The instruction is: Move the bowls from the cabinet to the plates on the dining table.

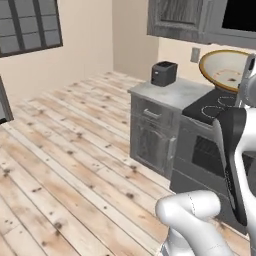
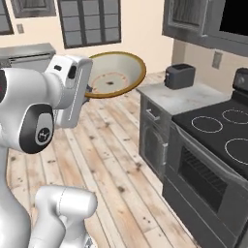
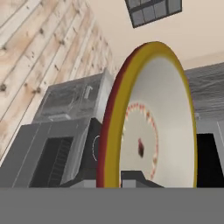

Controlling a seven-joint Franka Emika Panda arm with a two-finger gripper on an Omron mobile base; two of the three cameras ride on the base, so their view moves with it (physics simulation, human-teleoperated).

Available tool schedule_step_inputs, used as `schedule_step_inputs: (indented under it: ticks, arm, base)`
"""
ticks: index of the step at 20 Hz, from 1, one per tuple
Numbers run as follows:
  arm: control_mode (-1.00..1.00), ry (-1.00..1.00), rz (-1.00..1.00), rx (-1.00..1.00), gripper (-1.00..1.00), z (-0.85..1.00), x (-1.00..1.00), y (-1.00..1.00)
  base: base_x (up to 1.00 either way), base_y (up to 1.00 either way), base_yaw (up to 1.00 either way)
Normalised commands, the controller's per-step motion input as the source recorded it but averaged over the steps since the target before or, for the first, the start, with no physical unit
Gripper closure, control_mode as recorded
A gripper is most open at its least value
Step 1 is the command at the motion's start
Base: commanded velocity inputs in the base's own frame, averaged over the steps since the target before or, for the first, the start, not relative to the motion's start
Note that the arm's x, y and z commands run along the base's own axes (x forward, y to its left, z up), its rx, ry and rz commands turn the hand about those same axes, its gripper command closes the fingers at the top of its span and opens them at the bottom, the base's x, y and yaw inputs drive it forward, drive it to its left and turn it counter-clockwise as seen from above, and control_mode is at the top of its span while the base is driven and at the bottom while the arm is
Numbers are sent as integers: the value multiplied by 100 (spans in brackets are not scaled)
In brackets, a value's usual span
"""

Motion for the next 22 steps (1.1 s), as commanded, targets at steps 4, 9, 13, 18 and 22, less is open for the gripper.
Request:
schedule_step_inputs:
  ticks: [4, 9, 13, 18, 22]
  arm:
    - [100, 0, 0, 0, 100, 0, 0, 0]
    - [100, 0, 0, 0, 100, 0, 0, 0]
    - [100, 0, 0, 0, 100, 0, 0, 0]
    - [100, 0, 0, 0, 100, 0, 0, 0]
    - [100, 0, 0, 0, 100, 0, 0, 0]
  base:
    - [-18, 25, 50]
    - [-17, 25, 50]
    - [-17, 26, 50]
    - [-17, 25, 50]
    - [-17, 23, 50]
